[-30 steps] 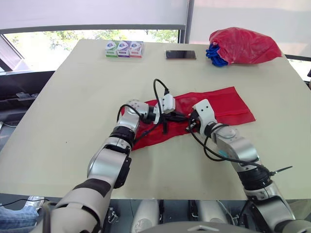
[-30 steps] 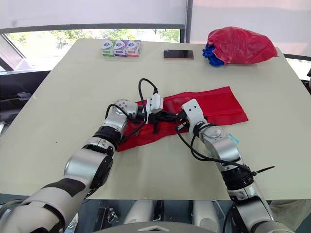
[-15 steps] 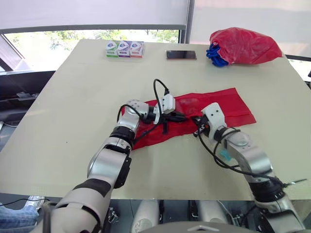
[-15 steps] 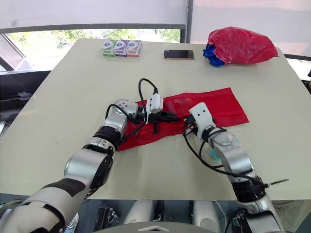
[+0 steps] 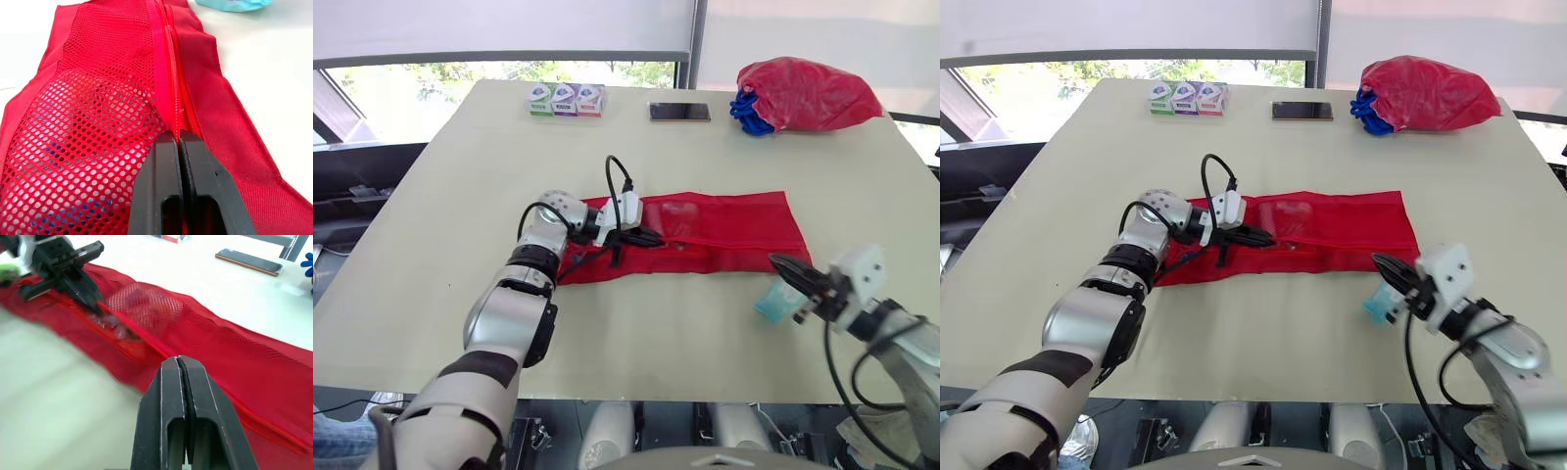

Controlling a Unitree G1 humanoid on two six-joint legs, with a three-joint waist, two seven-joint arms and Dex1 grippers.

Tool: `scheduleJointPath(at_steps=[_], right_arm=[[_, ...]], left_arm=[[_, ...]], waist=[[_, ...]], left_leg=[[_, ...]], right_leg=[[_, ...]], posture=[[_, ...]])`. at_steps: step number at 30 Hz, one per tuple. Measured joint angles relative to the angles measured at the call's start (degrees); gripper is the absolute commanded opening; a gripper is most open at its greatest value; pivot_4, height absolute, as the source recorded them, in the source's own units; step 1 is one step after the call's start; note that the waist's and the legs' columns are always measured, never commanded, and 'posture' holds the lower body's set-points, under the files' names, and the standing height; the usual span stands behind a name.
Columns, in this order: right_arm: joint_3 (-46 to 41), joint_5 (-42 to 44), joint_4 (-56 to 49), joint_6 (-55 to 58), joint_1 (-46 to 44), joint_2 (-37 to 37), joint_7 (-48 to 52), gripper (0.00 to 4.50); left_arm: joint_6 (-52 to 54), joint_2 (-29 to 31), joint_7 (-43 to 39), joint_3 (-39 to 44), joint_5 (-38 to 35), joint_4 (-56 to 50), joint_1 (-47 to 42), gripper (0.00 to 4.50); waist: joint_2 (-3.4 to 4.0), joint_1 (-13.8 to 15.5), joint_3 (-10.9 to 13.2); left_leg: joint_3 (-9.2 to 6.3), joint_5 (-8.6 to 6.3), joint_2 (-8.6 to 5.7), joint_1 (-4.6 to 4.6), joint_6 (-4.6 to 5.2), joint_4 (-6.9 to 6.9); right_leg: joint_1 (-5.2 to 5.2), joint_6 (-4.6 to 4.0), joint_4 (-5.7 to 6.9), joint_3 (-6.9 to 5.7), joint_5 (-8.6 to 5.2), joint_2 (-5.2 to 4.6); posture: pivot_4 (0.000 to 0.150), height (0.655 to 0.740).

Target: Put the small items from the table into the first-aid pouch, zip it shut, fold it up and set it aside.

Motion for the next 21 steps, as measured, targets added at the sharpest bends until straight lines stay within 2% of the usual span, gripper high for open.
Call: scheduleJointPath(at_steps=[3,4,6,7,10,11,12,13,15,18,21], right_arm=[[-8.54,6.16,-2.38,-1.65,7.63,-0.75,4.18,0.02],[-10.09,7.11,-2.79,-2.07,8.78,-1.01,5.03,0.53],[-13.46,9.38,-3.97,-3.23,12.38,-1.25,7.22,1.11],[-16.04,11.44,-4.50,-3.60,15.25,-1.33,8.68,1.59],[-20.55,15.55,-4.75,-3.79,19.31,-1.51,10.58,3.00],[-21.20,16.54,-4.92,-3.85,19.88,-1.53,10.85,3.19],[-21.72,17.37,-5.27,-3.92,20.36,-1.63,10.97,3.81],[-22.28,18.17,-6.06,-4.13,20.55,-1.87,11.06,4.32],[-22.65,19.22,-6.70,-4.41,20.93,-2.24,11.11,4.50],[-22.84,20.23,-6.83,-4.40,20.97,-2.72,10.31,4.50],[-23.20,21.66,-7.56,-4.37,20.24,-3.81,8.35,4.50]], left_arm=[[0.22,2.58,-1.85,0.10,-0.02,0.49,-0.14,0.00],[0.35,3.03,-2.01,0.29,-0.01,0.54,-0.14,0.00],[0.61,3.02,-2.04,0.33,-0.01,0.50,-0.30,0.61],[1.31,3.11,-2.26,0.33,-0.01,0.47,-0.34,0.83],[3.30,3.74,-3.12,0.43,-0.22,0.21,-0.34,2.15],[4.11,3.71,-3.37,0.47,-0.61,-0.25,-0.34,2.29],[4.91,3.66,-3.61,0.46,-1.15,-0.80,-0.34,2.95],[5.80,3.65,-3.78,0.41,-1.54,-1.57,-0.34,3.39],[5.57,3.81,-3.89,0.01,-1.67,-3.13,-0.35,4.39],[4.58,3.10,-3.90,-0.36,-1.28,-7.05,-0.77,4.45],[7.42,-1.46,-3.40,-0.28,-3.18,-14.09,-1.78,4.45]], waist=[[0.00,0.03,0.00],[0.00,-0.05,0.00],[0.00,0.21,-0.01],[-0.01,0.34,0.00],[-0.02,0.85,0.00],[-0.01,0.89,0.00],[-0.01,0.93,0.00],[-0.01,0.96,0.00],[-0.02,1.02,-0.01],[-0.02,1.21,0.00],[-0.02,1.82,-0.01]], left_leg=[[0.01,0.00,0.04,0.02,0.00,0.00],[0.04,0.00,0.05,0.05,0.00,0.00],[0.04,0.00,0.06,0.07,0.00,0.06],[0.02,0.00,0.10,0.07,0.00,0.10],[0.05,0.00,0.13,0.07,0.00,0.15],[0.07,0.00,0.13,0.07,0.00,0.18],[0.08,0.00,0.14,0.06,0.00,0.23],[0.08,0.00,0.15,0.06,0.00,0.25],[0.07,0.00,0.17,0.06,0.00,0.25],[0.07,-0.01,0.15,0.02,0.00,0.26],[0.06,-0.02,0.08,-0.02,0.03,0.28]], right_leg=[[0.01,0.00,0.00,0.01,0.00,0.02],[0.02,0.00,0.00,0.03,0.00,0.02],[0.05,0.01,0.02,0.02,-0.01,0.01],[0.08,0.02,0.02,-0.01,-0.01,0.02],[0.10,0.01,0.02,0.00,-0.02,0.02],[0.10,0.01,0.02,0.02,-0.02,0.01],[0.10,0.00,0.02,0.02,-0.03,0.00],[0.10,-0.02,0.03,0.02,-0.06,0.00],[0.10,-0.05,0.03,0.00,-0.05,0.01],[0.10,-0.07,0.02,0.00,-0.03,-0.01],[0.12,-0.06,-0.01,0.04,-0.02,-0.04]], posture=[[0.150,0.7400],[0.150,0.7400],[0.150,0.7400],[0.150,0.7400],[0.150,0.7400],[0.150,0.7400],[0.150,0.7400],[0.150,0.7400],[0.150,0.7400],[0.150,0.7400],[0.150,0.7400]])
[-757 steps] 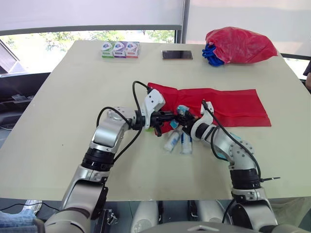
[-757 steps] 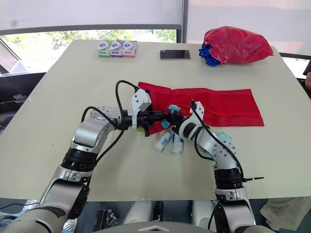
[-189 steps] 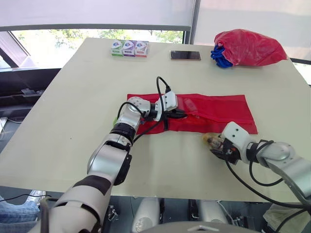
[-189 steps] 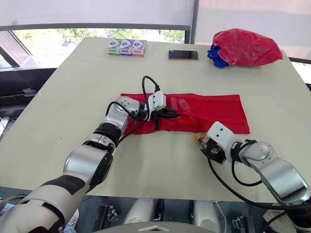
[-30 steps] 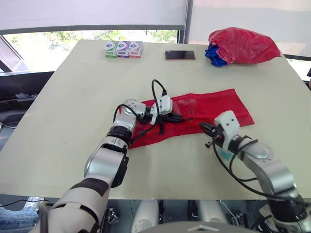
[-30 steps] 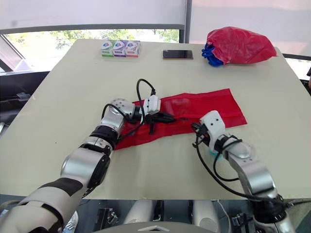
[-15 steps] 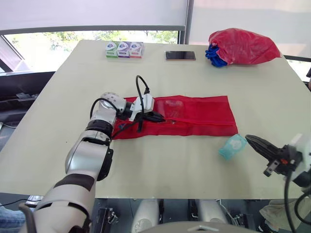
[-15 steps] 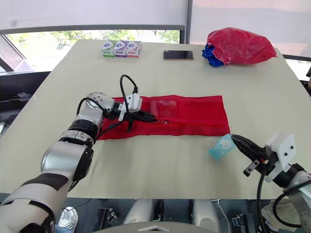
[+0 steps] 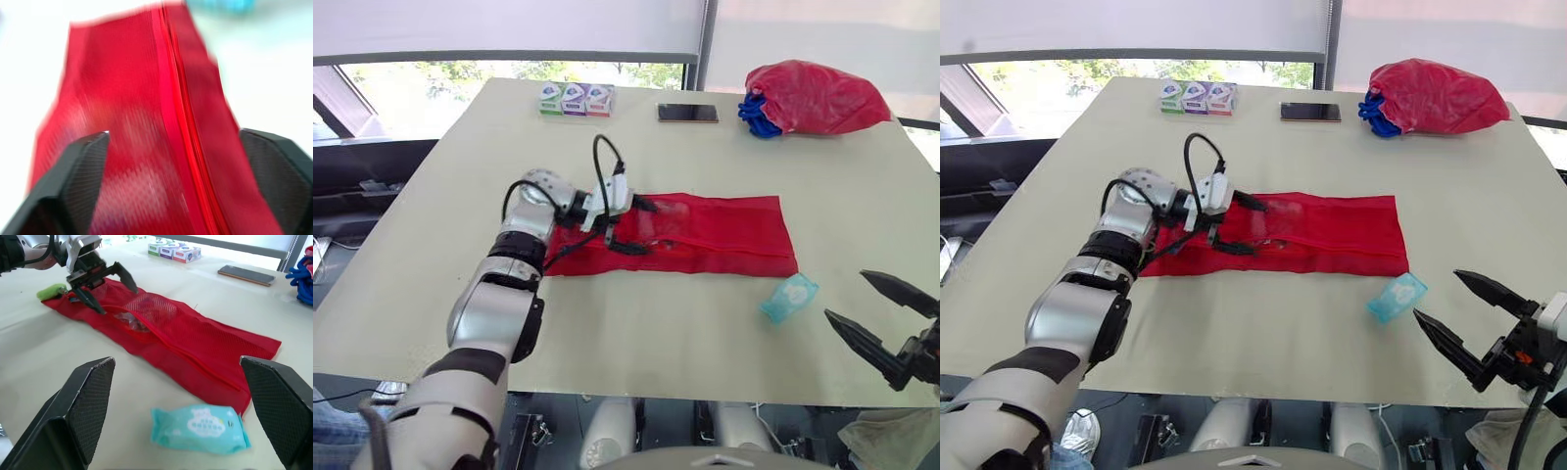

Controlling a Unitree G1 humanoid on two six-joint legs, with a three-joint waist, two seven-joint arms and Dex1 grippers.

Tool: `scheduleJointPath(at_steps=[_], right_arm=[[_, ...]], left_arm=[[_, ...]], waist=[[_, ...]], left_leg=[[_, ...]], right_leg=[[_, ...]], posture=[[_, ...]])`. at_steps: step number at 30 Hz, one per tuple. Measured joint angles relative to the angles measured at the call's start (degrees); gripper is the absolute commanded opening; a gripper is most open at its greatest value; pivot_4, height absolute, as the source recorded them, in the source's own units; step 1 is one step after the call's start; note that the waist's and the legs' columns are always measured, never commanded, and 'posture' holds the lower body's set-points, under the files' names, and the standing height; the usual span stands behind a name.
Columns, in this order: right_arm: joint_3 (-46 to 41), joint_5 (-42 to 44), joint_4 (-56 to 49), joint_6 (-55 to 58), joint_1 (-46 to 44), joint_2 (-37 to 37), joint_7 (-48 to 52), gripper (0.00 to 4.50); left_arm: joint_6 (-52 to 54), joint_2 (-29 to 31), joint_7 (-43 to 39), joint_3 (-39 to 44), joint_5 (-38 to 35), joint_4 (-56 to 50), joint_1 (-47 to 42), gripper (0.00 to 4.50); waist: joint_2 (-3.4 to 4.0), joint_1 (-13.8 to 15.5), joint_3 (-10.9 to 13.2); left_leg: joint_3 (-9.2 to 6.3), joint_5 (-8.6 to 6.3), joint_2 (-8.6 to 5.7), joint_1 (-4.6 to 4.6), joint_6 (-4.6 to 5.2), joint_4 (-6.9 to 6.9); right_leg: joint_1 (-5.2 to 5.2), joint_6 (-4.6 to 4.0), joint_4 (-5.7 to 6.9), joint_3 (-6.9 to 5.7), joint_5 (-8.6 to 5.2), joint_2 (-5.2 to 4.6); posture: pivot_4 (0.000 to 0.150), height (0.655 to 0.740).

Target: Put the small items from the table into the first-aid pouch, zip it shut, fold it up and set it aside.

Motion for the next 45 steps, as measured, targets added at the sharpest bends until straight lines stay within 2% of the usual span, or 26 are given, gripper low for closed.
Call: scheduleJointPath(at_steps=[7,11,15,19,24,27,30,31,32,33,34,35,41,45], right_arm=[[1.49,-0.09,-1.06,0.45,-0.49,-0.01,-3.27,4.50],[2.80,1.80,-3.77,1.96,-1.53,-0.64,-7.02,4.50],[3.03,2.40,-4.63,2.65,-1.29,-1.05,-9.04,4.50],[3.00,2.76,-5.14,2.73,-0.68,-1.10,-10.54,4.50],[2.86,3.31,-6.08,2.76,1.65,-0.99,-11.79,4.50],[2.25,3.24,-6.59,2.60,3.51,-0.63,-12.17,4.50],[1.21,3.23,-6.80,2.43,4.15,-0.56,-12.50,4.50],[1.16,3.24,-6.82,2.39,4.28,-0.56,-12.59,4.50],[1.17,3.25,-6.82,2.39,4.32,-0.56,-12.61,4.50],[1.17,3.25,-6.82,2.39,4.33,-0.56,-12.69,4.50],[1.17,3.26,-6.83,2.39,4.32,-0.57,-12.80,4.50],[1.17,3.26,-6.83,2.39,4.33,-0.57,-12.80,4.50],[1.17,3.19,-6.88,2.43,4.34,-0.58,-13.09,4.50],[2.15,2.11,-7.58,3.90,5.16,-0.72,-15.04,4.50]], left_arm=[[0.99,-9.58,9.29,-2.48,2.07,-2.53,1.52,4.45],[1.27,-15.42,20.89,-4.64,6.52,2.15,0.91,4.45],[0.72,-17.94,30.09,-7.51,11.86,8.05,-1.26,4.45],[0.25,-19.87,35.48,-10.14,16.03,11.98,-1.92,4.45],[-0.31,-21.04,39.42,-10.63,17.34,13.74,-2.46,4.45],[-0.57,-21.42,41.26,-10.61,17.79,14.32,-2.51,3.60],[-0.58,-21.82,42.37,-10.62,17.95,14.81,-2.51,2.41],[-0.58,-21.95,42.49,-10.66,18.07,14.95,-2.51,1.83],[-0.58,-21.99,42.54,-10.68,18.16,15.12,-2.51,1.53],[-0.57,-22.04,42.52,-10.68,18.24,15.39,-2.51,0.89],[-0.52,-22.14,42.44,-10.66,18.24,15.65,-2.51,0.43],[-0.51,-22.15,42.42,-10.66,18.24,15.65,-2.51,0.12],[1.88,-22.66,40.14,-8.28,15.91,15.64,-2.58,0.12],[8.08,-22.99,33.44,-2.95,9.89,15.57,-2.89,0.12]], waist=[[0.00,-0.05,0.00],[-0.02,-0.17,0.01],[-0.02,-0.17,0.01],[-0.02,-0.15,0.01],[-0.02,0.01,0.00],[-0.02,0.03,0.00],[-0.02,0.02,0.00],[-0.02,-0.02,0.00],[-0.02,-0.02,0.00],[-0.02,-0.03,0.00],[-0.02,-0.02,0.00],[-0.02,-0.01,0.00],[-0.02,-0.02,0.00],[-0.02,-0.13,0.00]], left_leg=[[0.01,-0.01,-0.03,0.02,0.03,0.00],[-0.01,-0.01,-0.02,0.05,0.02,0.00],[-0.01,-0.01,-0.03,0.04,0.03,0.00],[-0.02,-0.03,-0.04,0.01,0.04,0.00],[-0.03,-0.03,-0.03,0.01,0.05,0.00],[-0.02,-0.03,-0.03,0.03,0.05,0.01],[-0.01,-0.03,-0.01,0.04,0.05,0.01],[-0.01,-0.03,0.00,0.04,0.05,0.01],[-0.01,-0.03,0.00,0.04,0.05,0.01],[-0.01,-0.03,0.00,0.04,0.05,0.01],[-0.02,-0.03,0.00,0.03,0.05,0.01],[-0.02,-0.03,0.00,0.02,0.05,0.01],[-0.01,-0.03,-0.01,0.01,0.05,0.01],[-0.02,-0.03,0.00,0.00,0.05,0.01]], right_leg=[[0.00,0.06,0.01,0.04,0.01,0.05],[0.02,0.24,0.02,0.04,-0.09,0.07],[0.02,0.25,0.01,0.04,-0.08,0.08],[0.01,0.19,0.00,0.04,-0.05,0.06],[0.01,0.20,0.00,0.02,-0.07,0.03],[0.02,0.23,0.00,0.03,-0.09,0.02],[0.01,0.22,0.00,0.02,-0.09,0.02],[0.01,0.22,0.00,0.02,-0.09,0.03],[0.01,0.21,0.00,0.01,-0.09,0.03],[0.01,0.19,0.00,0.01,-0.07,0.04],[0.01,0.17,0.00,0.00,-0.06,0.04],[0.01,0.17,0.00,0.00,-0.06,0.04],[0.00,0.03,0.00,0.00,-0.02,0.03],[0.00,-0.02,0.00,-0.03,-0.05,0.04]], posture=[[0.150,0.7400],[0.150,0.7400],[0.150,0.7400],[0.150,0.7400],[0.150,0.7400],[0.150,0.7400],[0.150,0.7400],[0.150,0.7400],[0.150,0.7400],[0.150,0.7400],[0.150,0.7400],[0.150,0.7400],[0.150,0.7400],[0.150,0.7400]])
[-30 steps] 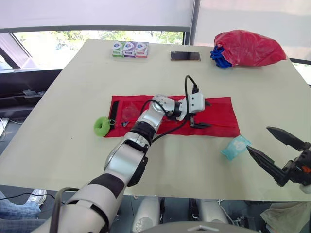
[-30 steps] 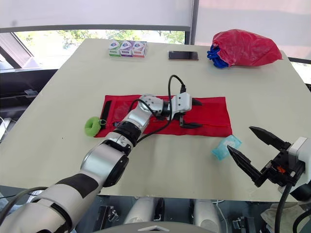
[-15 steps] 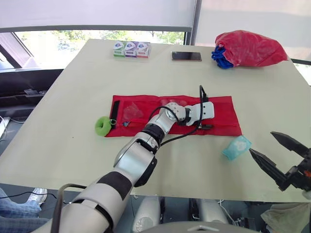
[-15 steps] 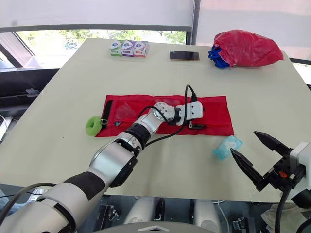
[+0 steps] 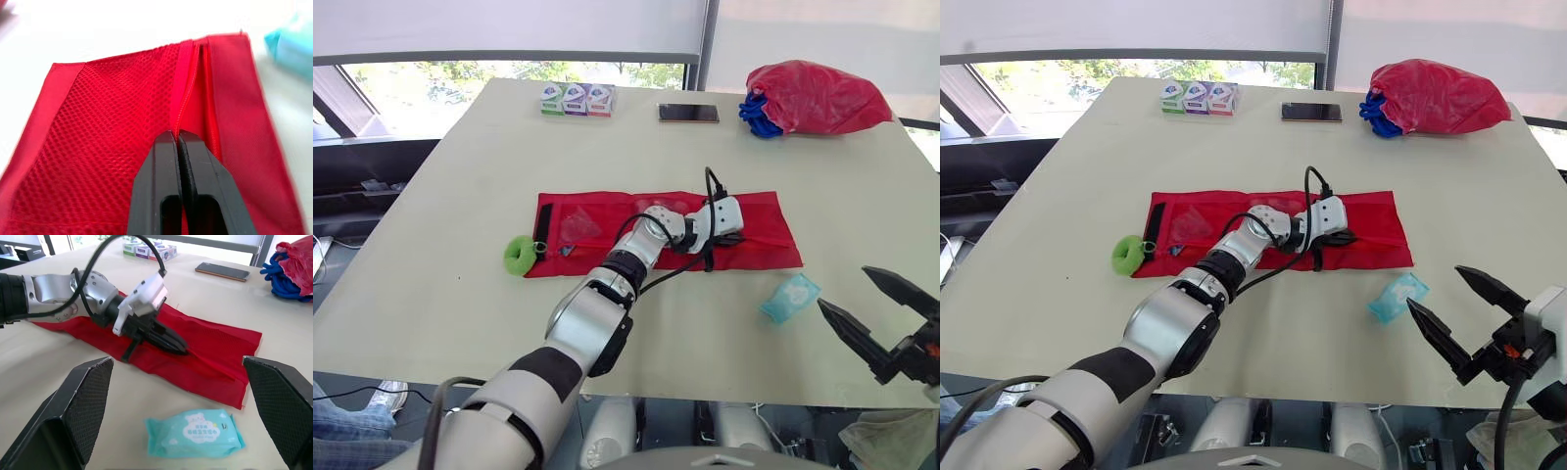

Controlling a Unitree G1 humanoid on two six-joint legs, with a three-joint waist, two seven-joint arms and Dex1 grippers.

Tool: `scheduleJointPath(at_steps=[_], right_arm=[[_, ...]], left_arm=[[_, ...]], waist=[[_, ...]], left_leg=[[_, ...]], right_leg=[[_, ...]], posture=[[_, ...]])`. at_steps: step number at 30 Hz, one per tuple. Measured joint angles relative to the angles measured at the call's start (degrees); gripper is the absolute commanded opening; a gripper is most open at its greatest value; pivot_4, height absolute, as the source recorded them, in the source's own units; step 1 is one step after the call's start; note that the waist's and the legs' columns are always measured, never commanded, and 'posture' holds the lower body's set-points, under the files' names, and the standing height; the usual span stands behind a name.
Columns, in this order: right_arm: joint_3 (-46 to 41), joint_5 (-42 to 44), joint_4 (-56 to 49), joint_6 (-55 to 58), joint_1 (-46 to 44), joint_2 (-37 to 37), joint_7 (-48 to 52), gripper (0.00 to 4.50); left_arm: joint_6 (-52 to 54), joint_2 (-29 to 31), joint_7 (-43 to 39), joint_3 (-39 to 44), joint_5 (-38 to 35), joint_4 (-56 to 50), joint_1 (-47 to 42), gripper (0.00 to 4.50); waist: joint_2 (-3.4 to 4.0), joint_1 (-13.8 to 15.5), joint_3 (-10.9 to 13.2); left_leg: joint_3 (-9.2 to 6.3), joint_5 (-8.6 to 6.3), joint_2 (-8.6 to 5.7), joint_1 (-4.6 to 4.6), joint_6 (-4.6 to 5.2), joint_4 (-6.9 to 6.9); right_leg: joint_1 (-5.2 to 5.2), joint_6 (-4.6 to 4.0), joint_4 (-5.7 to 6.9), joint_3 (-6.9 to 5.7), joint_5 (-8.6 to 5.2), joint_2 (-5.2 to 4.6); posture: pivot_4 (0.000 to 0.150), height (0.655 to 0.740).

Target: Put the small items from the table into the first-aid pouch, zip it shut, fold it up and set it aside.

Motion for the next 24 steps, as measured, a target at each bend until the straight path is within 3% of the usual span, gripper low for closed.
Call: scheduleJointPath(at_steps=[4,11,12,17,24], right_arm=[[2.65,-3.56,-0.01,2.23,-0.16,-0.97,-2.30,4.50],[11.42,-6.74,-0.31,9.47,-5.39,-0.21,-12.08,4.50],[15.19,-6.35,-0.41,14.02,-8.64,2.98,-18.76,4.50],[19.76,-5.75,0.48,22.51,-14.74,10.11,-32.02,4.50],[25.56,-6.44,4.18,29.68,-18.49,18.03,-41.93,4.50]], left_arm=[[4.16,0.40,-5.49,2.21,-3.13,-0.22,-0.57,0.12],[6.47,0.76,-7.40,3.65,-4.54,-1.08,-2.00,0.12],[6.76,0.78,-7.42,3.74,-4.66,-1.24,-2.21,0.12],[7.08,0.71,-7.41,3.73,-4.70,-1.49,-2.21,0.12],[7.04,0.71,-7.68,3.69,-4.68,-1.83,-2.19,0.12]], waist=[[0.00,-0.08,0.00],[0.02,-0.22,-0.01],[-0.01,-0.23,-0.01],[0.07,-0.18,-0.04],[0.10,-0.35,-0.06]], left_leg=[[0.01,0.00,-0.03,0.00,0.00,0.00],[-0.01,0.00,-0.03,0.00,0.00,0.00],[-0.05,0.00,-0.01,-0.02,0.00,0.00],[-0.04,0.00,-0.04,-0.06,0.00,0.00],[-0.05,0.00,-0.05,-0.07,0.00,0.00]], right_leg=[[0.01,-0.01,0.00,0.02,0.00,-0.01],[0.00,-0.13,0.00,0.02,-0.05,-0.01],[0.00,-0.15,0.00,-0.01,-0.06,0.01],[-0.02,-0.16,0.00,0.02,-0.06,-0.02],[-0.02,0.05,0.00,0.02,0.06,-0.01]], posture=[[0.150,0.7400],[0.150,0.7400],[0.150,0.7400],[0.150,0.7400],[0.150,0.7400]])
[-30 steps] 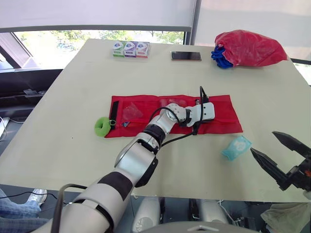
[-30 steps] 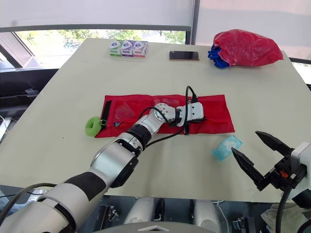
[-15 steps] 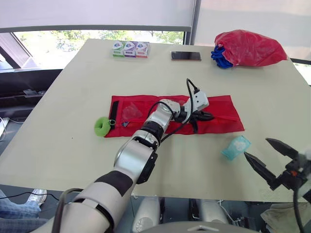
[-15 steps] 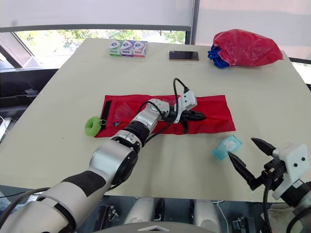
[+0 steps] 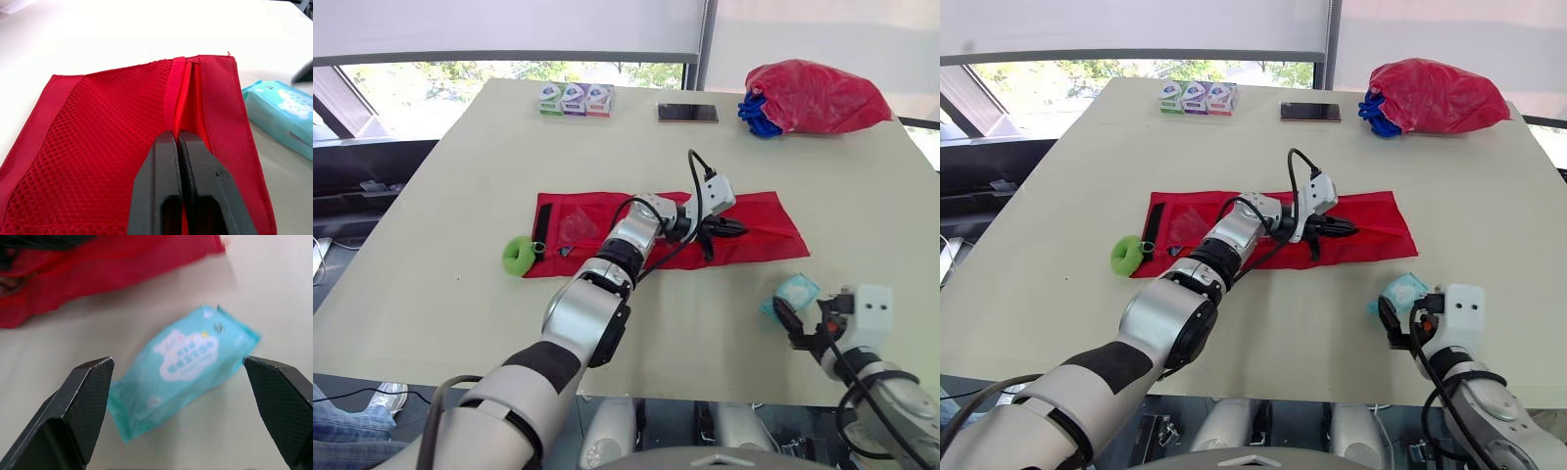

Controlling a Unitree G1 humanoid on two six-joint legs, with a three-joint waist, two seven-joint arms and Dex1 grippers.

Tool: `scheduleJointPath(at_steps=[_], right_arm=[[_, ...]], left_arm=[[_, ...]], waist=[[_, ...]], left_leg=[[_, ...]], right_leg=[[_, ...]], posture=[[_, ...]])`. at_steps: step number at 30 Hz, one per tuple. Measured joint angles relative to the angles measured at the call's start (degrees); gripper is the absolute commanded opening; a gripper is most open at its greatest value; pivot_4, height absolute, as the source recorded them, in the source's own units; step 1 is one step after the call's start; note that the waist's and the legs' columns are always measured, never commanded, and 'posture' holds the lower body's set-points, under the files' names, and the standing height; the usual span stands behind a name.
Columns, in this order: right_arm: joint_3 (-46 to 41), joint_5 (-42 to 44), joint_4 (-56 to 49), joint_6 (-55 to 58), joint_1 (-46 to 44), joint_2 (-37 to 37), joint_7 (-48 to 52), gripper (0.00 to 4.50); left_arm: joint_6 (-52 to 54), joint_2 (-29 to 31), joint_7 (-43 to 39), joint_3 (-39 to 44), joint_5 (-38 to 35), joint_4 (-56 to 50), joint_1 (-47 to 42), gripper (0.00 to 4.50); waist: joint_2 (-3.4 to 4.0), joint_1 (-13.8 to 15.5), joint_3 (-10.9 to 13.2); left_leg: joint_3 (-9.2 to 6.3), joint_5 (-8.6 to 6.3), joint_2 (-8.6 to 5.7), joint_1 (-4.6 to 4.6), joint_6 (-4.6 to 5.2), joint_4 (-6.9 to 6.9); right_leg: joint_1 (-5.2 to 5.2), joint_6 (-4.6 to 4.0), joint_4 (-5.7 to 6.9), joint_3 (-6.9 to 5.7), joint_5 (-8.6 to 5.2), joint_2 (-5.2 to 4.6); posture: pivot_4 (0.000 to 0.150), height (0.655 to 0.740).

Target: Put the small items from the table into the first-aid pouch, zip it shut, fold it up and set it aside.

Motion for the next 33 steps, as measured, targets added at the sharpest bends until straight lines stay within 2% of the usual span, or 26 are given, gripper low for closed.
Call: scheduleJointPath(at_steps=[3,4,5,7,9,12,13,14,20,21,23,27,33], right_arm=[[1.23,-0.72,0.56,0.02,-0.01,0.17,0.55,4.50],[1.56,-1.27,0.72,-0.07,-0.01,0.19,0.84,3.93],[1.70,-1.59,0.74,-0.10,-0.02,0.17,1.00,3.74],[1.92,-2.60,1.03,-0.74,-0.02,-0.24,2.05,2.60],[1.87,-3.34,1.21,-1.25,-0.01,-0.66,2.73,1.97],[1.20,-3.90,1.10,-2.18,0.90,-3.62,6.10,0.43],[0.90,-3.94,1.09,-2.35,0.97,-3.90,6.49,0.15],[-0.07,-3.46,0.90,-2.68,1.68,-5.36,8.95,0.02],[-5.30,4.50,-0.97,-2.27,5.58,-12.36,19.03,0.02],[-9.13,12.83,-1.71,-1.11,6.36,-16.88,23.39,0.02],[-11.63,17.25,-1.94,-0.82,6.41,-19.18,24.98,0.02],[-13.32,28.69,1.92,0.19,-1.75,-23.15,19.77,0.02],[-8.89,32.32,9.08,3.74,-7.94,-26.66,12.44,0.02]], left_arm=[[-0.09,-0.02,0.00,0.00,0.00,-0.03,0.00,0.12],[-0.17,-0.06,0.00,-0.01,0.01,-0.07,0.00,0.00],[-0.22,-0.09,0.00,-0.01,0.01,-0.16,0.01,0.00],[-0.48,-0.15,-0.06,-0.06,0.03,-0.39,0.03,0.00],[-0.70,-0.18,-0.32,-0.07,0.03,-0.43,0.11,0.00],[-0.81,-0.20,-0.45,-0.11,0.03,-0.70,0.48,0.00],[-0.82,-0.20,-0.47,-0.11,0.03,-0.79,0.57,0.00],[-0.88,-0.22,-0.52,-0.15,0.04,-1.05,0.75,0.00],[-1.42,-0.14,-0.84,-0.41,0.04,-1.74,0.81,0.00],[-1.75,-0.39,-1.06,-0.59,0.09,-1.82,0.86,0.00],[-1.92,-0.55,-1.24,-0.60,0.09,-2.09,1.01,0.00],[-2.12,-0.90,-2.90,-1.13,0.09,-3.47,2.73,0.00],[-2.43,-1.17,-5.35,-2.47,0.06,-6.45,4.95,0.00]], waist=[[0.00,-0.19,0.00],[0.00,-0.20,0.00],[0.00,-0.20,0.00],[0.00,-0.20,0.00],[0.00,-0.20,0.00],[0.00,-0.21,0.00],[0.00,-0.20,0.00],[0.00,-0.21,0.00],[-0.02,-0.25,0.01],[0.06,-0.29,0.00],[-0.09,-0.26,0.04],[-0.10,-0.26,0.04],[-0.09,-0.12,0.03]], left_leg=[[0.01,0.00,-0.02,0.00,0.00,0.00],[0.01,0.00,-0.02,0.00,0.00,0.00],[0.00,0.00,-0.02,0.00,0.00,0.00],[0.00,0.00,-0.02,0.00,0.00,0.00],[0.00,0.00,-0.03,0.00,0.00,0.00],[0.01,0.00,-0.05,0.01,0.01,0.00],[0.00,0.00,-0.05,0.01,0.01,0.00],[0.00,0.00,-0.05,0.01,0.01,0.00],[-0.05,-0.01,-0.05,0.00,0.01,0.00],[-0.01,0.00,-0.08,0.03,0.01,0.00],[-0.06,0.00,-0.06,0.04,0.01,0.01],[0.00,0.01,-0.03,0.07,0.02,0.03],[-0.04,-0.01,-0.04,-0.04,0.04,0.00]], right_leg=[[0.00,0.02,0.00,0.02,0.00,0.00],[0.00,0.02,0.00,0.02,0.00,0.00],[0.00,0.02,0.00,0.01,0.00,0.00],[0.00,0.03,0.00,0.01,0.01,0.00],[0.00,0.04,0.00,0.02,0.01,0.00],[0.01,0.04,0.00,0.03,0.00,0.00],[0.01,0.04,0.00,0.02,0.00,0.00],[0.01,0.04,0.00,0.02,0.00,0.01],[0.02,0.04,-0.01,0.01,0.01,0.01],[0.03,0.05,0.00,0.06,0.01,-0.03],[0.06,0.04,0.00,0.03,0.01,0.00],[0.05,0.04,0.01,0.07,0.02,-0.01],[0.03,0.03,-0.02,0.07,0.02,-0.01]], posture=[[0.150,0.7400],[0.150,0.7400],[0.150,0.7400],[0.150,0.7400],[0.150,0.7400],[0.150,0.7400],[0.150,0.7400],[0.150,0.7400],[0.150,0.7400],[0.150,0.7400],[0.150,0.7400],[0.150,0.7400],[0.150,0.7400]])
